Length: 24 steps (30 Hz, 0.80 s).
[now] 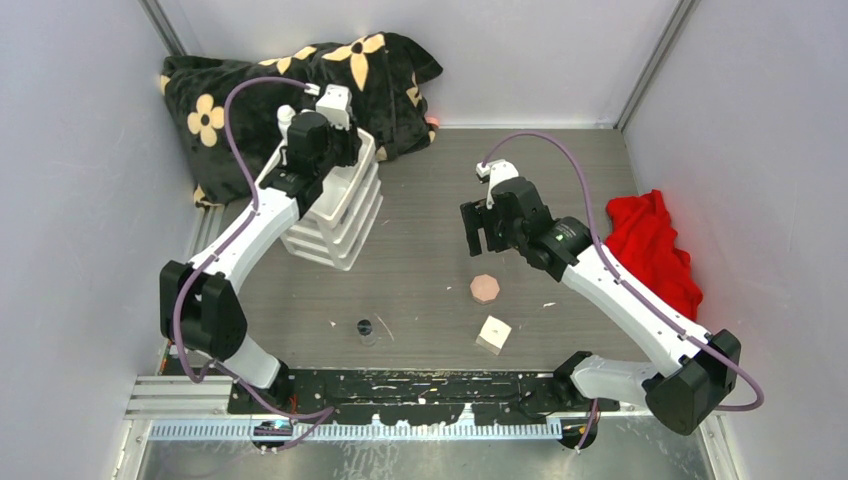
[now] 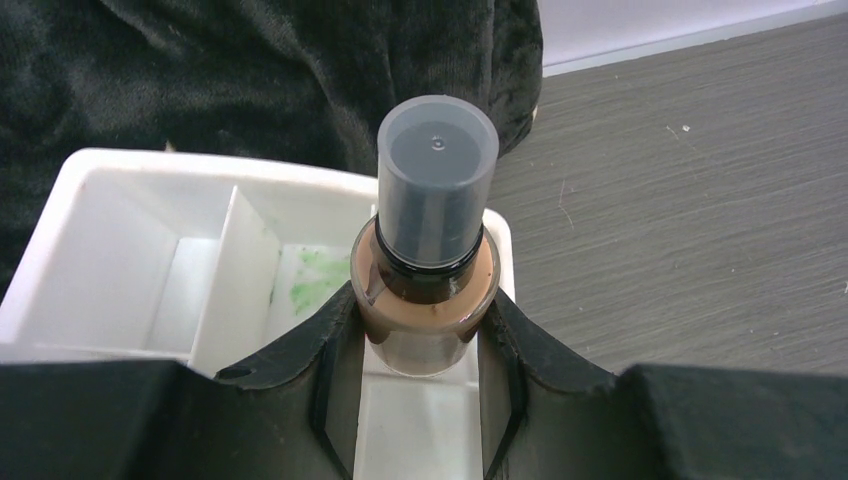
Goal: Organize the makeup
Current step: Place the makeup in the storage box.
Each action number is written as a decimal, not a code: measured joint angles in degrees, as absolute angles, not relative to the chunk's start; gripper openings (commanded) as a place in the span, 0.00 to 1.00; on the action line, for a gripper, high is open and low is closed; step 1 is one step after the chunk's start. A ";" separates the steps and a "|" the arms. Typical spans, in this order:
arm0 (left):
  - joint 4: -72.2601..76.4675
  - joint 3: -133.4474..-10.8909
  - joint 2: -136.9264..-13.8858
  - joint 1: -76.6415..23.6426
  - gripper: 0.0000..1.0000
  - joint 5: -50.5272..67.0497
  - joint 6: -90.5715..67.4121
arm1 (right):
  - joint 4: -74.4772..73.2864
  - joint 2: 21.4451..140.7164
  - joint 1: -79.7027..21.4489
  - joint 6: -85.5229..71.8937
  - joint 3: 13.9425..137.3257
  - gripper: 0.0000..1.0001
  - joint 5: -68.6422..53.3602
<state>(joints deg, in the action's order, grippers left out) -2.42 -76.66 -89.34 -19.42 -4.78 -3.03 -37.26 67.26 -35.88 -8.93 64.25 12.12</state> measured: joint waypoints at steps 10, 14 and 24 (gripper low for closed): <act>-2.24 -82.26 -94.80 -19.33 0.00 -3.20 -3.01 | -37.26 67.55 -35.59 -8.93 64.03 0.85 11.09; -2.26 -83.94 -96.44 -19.31 0.01 -3.09 -2.79 | -37.28 67.55 -35.38 -8.93 63.94 0.85 10.92; 1.02 -82.41 -96.62 -19.33 0.00 -2.96 -2.46 | -37.26 67.59 -35.14 -8.93 63.94 0.85 10.09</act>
<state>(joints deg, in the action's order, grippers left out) 1.02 -82.41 -96.62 -19.33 -2.96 -2.46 -37.26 67.59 -35.14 -8.93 63.94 10.09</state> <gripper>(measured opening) 0.382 0.852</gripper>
